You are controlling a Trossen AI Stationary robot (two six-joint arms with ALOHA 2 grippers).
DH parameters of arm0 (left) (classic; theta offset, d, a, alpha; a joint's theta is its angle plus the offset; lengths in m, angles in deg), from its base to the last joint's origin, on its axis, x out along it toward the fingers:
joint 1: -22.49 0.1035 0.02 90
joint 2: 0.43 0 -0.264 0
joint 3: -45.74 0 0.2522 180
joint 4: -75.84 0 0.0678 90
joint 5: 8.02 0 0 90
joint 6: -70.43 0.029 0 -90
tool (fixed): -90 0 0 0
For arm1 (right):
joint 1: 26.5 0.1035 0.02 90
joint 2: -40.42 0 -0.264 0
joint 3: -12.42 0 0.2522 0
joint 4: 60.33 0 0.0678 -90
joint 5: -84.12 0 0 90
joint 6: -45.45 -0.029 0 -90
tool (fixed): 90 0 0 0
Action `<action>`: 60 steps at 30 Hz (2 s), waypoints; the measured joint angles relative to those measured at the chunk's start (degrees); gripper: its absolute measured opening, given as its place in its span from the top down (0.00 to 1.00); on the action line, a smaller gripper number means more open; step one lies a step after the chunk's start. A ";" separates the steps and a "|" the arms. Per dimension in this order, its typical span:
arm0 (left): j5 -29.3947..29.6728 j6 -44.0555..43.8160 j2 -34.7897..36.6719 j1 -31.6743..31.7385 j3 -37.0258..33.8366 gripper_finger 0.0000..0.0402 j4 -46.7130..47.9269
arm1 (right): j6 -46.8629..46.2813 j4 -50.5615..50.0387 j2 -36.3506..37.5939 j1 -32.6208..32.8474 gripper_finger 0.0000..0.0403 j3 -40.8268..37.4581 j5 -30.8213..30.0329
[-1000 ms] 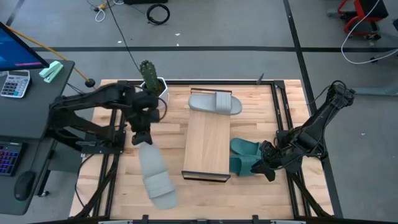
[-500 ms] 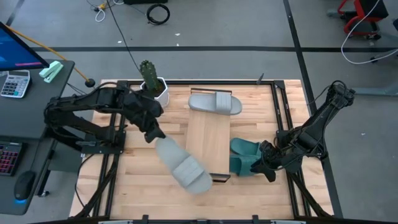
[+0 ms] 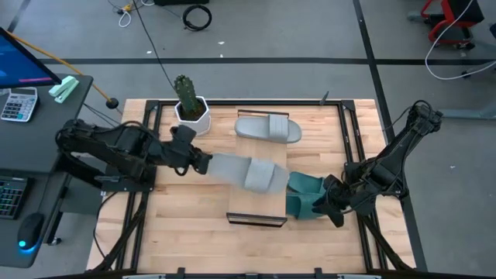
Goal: Pick and place slides into the shelf
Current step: Put the gray slipper onto the shelf
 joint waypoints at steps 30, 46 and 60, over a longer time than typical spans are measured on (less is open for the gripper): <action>-1.45 0.12 -15.04 8.98 -0.01 0.96 -15.67 | 2.03 -0.55 0.00 0.00 0.65 0.00 -0.97; -12.38 5.34 -15.30 17.35 -1.71 0.98 -16.77 | 1.92 -0.34 0.00 0.02 0.65 0.00 -1.66; -19.22 5.13 -15.21 21.04 -10.61 0.98 -28.99 | 0.31 0.03 0.00 0.02 0.65 0.00 -2.14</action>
